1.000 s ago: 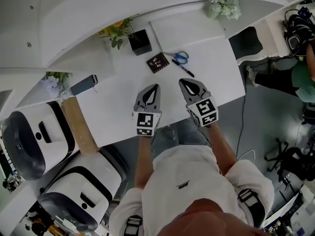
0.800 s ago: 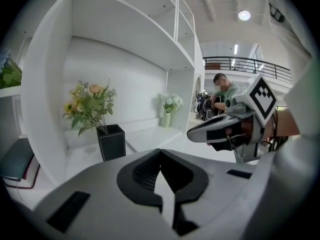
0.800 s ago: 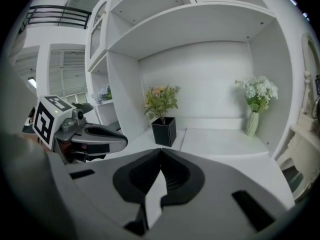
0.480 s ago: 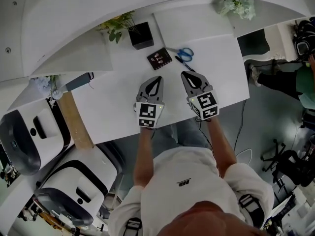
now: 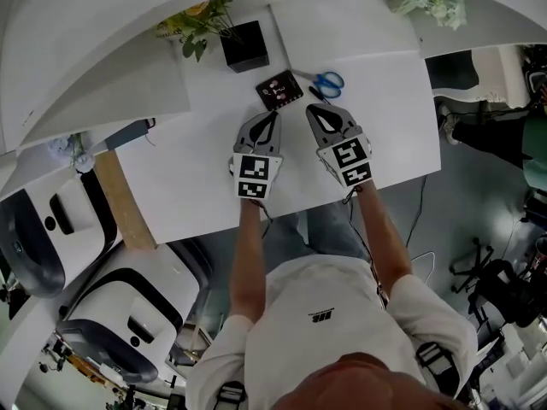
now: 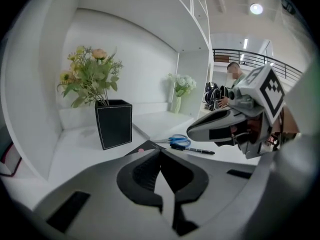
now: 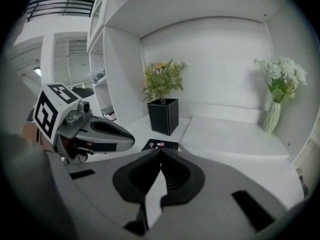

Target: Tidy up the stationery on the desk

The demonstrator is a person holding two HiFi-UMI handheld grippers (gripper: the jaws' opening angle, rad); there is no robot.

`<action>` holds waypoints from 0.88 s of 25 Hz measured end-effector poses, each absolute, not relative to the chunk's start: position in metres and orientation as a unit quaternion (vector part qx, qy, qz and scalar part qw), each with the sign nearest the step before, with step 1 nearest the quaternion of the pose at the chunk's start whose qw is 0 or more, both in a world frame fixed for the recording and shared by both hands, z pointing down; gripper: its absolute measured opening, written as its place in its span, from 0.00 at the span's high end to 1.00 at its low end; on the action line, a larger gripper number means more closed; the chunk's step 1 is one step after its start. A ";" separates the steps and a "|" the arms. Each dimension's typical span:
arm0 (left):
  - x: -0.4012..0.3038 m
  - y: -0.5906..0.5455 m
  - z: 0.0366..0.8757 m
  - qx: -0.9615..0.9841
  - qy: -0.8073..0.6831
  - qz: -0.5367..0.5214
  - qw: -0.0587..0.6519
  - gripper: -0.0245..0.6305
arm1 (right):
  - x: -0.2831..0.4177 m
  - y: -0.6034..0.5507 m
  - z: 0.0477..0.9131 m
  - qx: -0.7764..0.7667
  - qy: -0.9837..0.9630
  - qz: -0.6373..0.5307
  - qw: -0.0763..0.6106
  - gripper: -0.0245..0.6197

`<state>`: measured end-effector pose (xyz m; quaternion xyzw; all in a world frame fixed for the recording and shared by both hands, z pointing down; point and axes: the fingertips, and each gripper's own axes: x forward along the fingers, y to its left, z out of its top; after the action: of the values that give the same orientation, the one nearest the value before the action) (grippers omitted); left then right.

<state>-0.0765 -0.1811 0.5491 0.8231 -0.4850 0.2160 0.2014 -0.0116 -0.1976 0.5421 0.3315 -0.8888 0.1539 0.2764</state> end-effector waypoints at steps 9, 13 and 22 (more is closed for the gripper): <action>-0.082 -0.193 0.581 0.812 -0.486 0.235 0.221 0.96 | -0.025 -0.213 0.574 0.309 -0.887 0.152 0.306 0.97; -0.084 -0.195 0.590 0.809 -0.486 0.240 0.228 0.96 | -0.026 -0.221 0.588 0.304 -0.883 0.140 0.327 0.97; -0.085 -0.198 0.604 0.801 -0.484 0.265 0.231 0.96 | -0.033 -0.232 0.608 0.295 -0.876 0.117 0.364 0.97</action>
<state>-0.0853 -0.1979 0.6037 0.8010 -0.4843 0.2652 0.2312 -0.0327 -0.2323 0.6077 0.2953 -0.8757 0.1174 0.3635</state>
